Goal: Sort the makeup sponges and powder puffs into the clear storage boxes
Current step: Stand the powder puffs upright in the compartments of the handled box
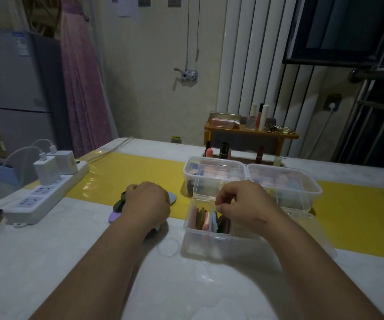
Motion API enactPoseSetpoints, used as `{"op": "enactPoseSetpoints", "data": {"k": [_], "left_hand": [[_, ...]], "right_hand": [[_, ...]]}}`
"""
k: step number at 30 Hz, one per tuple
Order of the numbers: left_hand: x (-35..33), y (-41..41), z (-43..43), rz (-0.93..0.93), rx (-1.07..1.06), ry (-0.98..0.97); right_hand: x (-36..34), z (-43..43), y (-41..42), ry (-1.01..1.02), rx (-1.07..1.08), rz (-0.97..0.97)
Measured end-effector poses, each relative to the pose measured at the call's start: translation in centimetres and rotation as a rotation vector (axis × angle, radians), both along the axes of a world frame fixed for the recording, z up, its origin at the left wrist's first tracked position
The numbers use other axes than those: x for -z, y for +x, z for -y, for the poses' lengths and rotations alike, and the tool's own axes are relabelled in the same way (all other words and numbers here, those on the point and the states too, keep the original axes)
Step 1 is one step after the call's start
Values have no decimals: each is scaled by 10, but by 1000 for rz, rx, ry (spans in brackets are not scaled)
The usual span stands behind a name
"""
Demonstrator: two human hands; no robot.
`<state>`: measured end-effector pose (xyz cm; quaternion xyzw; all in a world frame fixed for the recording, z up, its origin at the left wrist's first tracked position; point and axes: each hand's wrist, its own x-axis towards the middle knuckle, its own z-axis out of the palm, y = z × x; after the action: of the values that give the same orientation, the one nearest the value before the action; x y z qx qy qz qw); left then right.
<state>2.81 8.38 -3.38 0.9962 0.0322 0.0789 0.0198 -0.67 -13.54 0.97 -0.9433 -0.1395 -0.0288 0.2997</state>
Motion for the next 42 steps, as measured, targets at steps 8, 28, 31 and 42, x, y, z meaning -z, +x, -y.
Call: {"op": "enactPoseSetpoints", "data": {"k": [8, 28, 31, 42], "left_hand": [[6, 6, -4, -96, 40, 12], [-12, -17, 10, 445, 79, -833], [-14, -18, 12, 449, 113, -1068], [-22, -25, 19, 332, 214, -1423]], "right_hand": [[3, 0, -1, 83, -21, 72], [7, 0, 1, 184, -1, 117], [8, 0, 3, 206, -3, 126], [10, -2, 3, 258, -63, 102]]}}
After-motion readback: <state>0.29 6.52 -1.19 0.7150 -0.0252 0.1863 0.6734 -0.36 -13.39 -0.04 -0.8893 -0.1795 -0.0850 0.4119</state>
